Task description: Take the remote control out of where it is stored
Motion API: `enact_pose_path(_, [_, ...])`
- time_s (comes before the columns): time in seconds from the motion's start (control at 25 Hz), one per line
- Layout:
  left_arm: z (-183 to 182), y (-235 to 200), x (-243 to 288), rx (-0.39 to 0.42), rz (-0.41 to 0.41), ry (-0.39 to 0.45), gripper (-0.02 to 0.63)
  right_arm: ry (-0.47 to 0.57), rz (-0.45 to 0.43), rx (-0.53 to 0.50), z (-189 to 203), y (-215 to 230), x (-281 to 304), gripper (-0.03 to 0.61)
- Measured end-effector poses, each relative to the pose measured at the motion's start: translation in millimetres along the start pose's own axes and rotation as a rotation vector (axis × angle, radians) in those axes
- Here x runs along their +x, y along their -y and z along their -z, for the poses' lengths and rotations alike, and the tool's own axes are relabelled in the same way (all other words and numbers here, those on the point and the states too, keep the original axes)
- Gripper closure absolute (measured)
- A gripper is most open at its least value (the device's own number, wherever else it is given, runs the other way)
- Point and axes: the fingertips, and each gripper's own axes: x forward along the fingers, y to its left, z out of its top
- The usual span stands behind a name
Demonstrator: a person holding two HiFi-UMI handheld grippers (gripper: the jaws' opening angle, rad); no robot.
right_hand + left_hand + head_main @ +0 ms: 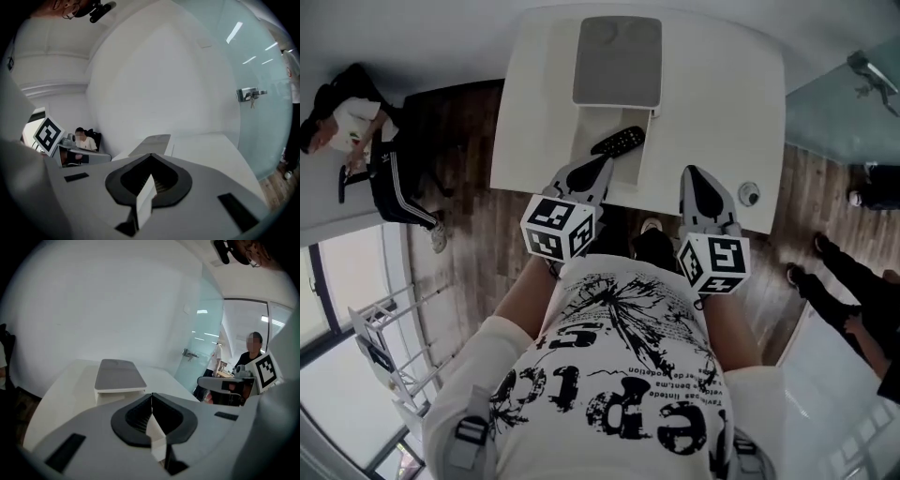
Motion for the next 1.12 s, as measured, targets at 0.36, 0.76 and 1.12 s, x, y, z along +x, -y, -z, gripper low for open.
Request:
enact_pose_path(0.36, [38, -32, 53, 0.077, 0.115, -0.256, 0.555, -0.142, 0.094, 0.065, 51, 6, 50, 0.584])
enact_pose_path(0.76, [70, -36, 95, 0.259, 0.225, -0.467, 0.313, -0.179, 0.14, 0.128, 62, 11, 84, 0.584])
enact_pose_path(1.12, [104, -42, 121, 0.463, 0.209, -0.603, 0.299, -0.194, 0.166, 0.161, 69, 19, 87, 0.584])
